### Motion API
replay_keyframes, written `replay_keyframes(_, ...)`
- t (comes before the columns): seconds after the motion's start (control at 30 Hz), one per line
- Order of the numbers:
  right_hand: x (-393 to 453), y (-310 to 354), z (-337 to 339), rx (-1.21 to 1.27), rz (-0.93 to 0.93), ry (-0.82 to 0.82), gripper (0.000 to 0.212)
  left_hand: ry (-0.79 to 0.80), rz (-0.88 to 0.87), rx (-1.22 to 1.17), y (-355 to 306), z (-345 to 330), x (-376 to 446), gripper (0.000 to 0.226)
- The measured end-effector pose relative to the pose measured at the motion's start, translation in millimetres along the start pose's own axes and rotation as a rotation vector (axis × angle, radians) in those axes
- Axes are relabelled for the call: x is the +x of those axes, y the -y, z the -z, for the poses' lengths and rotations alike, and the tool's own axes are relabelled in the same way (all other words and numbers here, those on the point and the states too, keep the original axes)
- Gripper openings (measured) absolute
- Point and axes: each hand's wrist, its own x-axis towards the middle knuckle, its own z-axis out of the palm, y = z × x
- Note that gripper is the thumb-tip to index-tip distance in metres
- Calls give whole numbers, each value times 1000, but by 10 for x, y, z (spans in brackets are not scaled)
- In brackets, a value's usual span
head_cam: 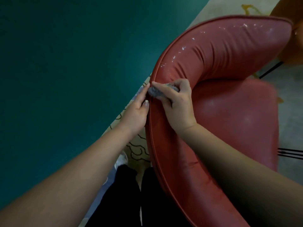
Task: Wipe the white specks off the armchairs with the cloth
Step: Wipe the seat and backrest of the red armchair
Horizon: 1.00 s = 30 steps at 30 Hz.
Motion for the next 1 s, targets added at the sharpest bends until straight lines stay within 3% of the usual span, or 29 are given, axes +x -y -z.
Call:
replay_keyframes(0.2, -401, 106, 43, 27, -61, -11, 34, 59, -4, -3, -69, 84, 176, 52)
replay_keyframes(0.43, 160, 43, -117, -71, -173, -126, 33, 205, 59, -49, -161, 211, 456, 51)
replay_keyframes(0.63, -164, 264, -139, -65, -271, -141, 32, 290, 17, -3, -276, 269, 671, 53)
replay_keyframes(0.87, 393, 106, -221, -180, -334, -232, 32, 452, 64, -88, -329, 351, 871, 56)
replay_keyframes(1.0, 159, 268, -210, -202, -346, -196, 35, 489, 54, -51, -283, 391, 938, 58)
